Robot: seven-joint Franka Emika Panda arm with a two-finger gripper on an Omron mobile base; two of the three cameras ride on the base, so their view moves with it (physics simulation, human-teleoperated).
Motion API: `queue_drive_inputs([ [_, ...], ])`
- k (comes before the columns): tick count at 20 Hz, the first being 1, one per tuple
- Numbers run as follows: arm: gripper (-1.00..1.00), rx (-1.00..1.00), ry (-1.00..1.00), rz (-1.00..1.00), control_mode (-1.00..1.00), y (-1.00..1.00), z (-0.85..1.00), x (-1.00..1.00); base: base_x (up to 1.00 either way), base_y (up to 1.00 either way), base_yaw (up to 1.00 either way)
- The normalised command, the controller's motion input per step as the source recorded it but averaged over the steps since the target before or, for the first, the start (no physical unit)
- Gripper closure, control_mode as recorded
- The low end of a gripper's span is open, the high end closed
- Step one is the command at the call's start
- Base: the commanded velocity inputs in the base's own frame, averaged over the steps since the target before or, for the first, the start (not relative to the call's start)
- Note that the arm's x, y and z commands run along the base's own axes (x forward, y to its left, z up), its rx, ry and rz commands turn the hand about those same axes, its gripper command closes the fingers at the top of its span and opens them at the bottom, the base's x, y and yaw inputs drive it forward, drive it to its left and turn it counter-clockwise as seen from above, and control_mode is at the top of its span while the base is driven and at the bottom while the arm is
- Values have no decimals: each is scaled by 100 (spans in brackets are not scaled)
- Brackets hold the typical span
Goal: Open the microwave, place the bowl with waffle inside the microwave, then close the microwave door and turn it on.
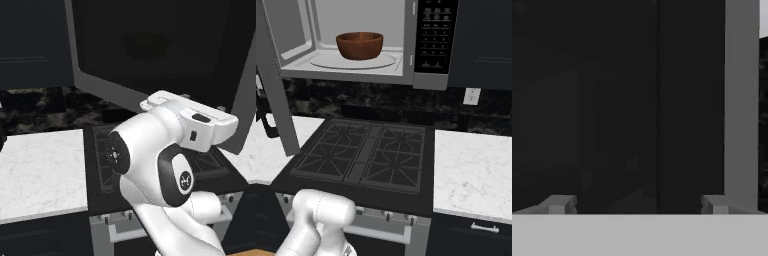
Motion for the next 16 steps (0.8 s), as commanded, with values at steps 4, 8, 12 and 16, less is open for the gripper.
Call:
queue_drive_inputs([
  [4,-100,9,3,5,-100,-61,0,51,0,0,0],
  [8,-100,2,7,13,-100,-64,7,44,0,0,0],
  [12,-100,3,5,17,-100,-78,9,36,0,0,0],
  [16,-100,10,0,21,-100,-86,4,45,0,0,0],
])
